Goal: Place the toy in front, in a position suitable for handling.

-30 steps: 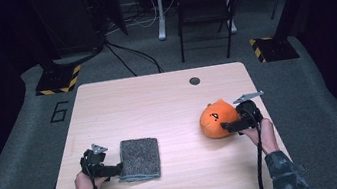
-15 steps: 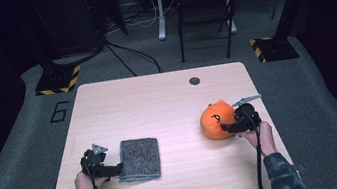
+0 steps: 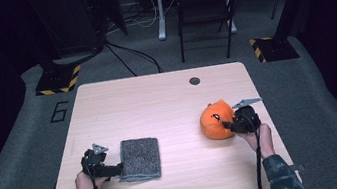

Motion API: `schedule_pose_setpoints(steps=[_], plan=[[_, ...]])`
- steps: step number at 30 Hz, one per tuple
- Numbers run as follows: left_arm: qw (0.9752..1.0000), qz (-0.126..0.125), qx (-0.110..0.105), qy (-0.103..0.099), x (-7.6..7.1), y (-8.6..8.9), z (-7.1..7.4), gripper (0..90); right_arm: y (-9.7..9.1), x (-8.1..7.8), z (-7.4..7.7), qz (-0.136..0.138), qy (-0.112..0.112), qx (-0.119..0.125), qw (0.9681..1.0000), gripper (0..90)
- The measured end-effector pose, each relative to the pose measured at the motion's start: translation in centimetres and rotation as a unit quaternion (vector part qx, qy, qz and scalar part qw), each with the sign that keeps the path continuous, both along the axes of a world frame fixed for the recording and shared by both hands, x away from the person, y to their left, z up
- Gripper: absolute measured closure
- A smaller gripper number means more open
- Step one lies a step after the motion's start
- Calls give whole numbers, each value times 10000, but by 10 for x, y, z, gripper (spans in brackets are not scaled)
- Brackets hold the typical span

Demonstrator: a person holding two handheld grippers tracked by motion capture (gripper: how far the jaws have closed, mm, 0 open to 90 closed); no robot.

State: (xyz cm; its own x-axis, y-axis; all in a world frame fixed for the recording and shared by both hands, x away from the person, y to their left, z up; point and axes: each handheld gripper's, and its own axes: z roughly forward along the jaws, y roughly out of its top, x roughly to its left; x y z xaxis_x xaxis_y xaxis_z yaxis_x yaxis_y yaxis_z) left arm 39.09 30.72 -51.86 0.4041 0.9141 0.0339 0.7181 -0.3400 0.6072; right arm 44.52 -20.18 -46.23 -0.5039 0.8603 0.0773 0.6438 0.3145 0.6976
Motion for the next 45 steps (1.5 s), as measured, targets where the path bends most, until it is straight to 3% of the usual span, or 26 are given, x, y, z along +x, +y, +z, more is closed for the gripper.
schedule_pose_setpoints(steps=[10, 22, 45], plan=[[10000, 38, -21, 4, 0, 1, 0, 21, 9, -1, 12, 104, -339, -5, 9994, 708], [10000, 12, -28, -4, 0, 1, 0, 23, 32, 1, 25, 603, -659, 106, 9959, 702], [9999, -6, -126, -52, 1, 0, 2, 24, 90, 14, 27, 1396, -759, 138, 9872, 695]])
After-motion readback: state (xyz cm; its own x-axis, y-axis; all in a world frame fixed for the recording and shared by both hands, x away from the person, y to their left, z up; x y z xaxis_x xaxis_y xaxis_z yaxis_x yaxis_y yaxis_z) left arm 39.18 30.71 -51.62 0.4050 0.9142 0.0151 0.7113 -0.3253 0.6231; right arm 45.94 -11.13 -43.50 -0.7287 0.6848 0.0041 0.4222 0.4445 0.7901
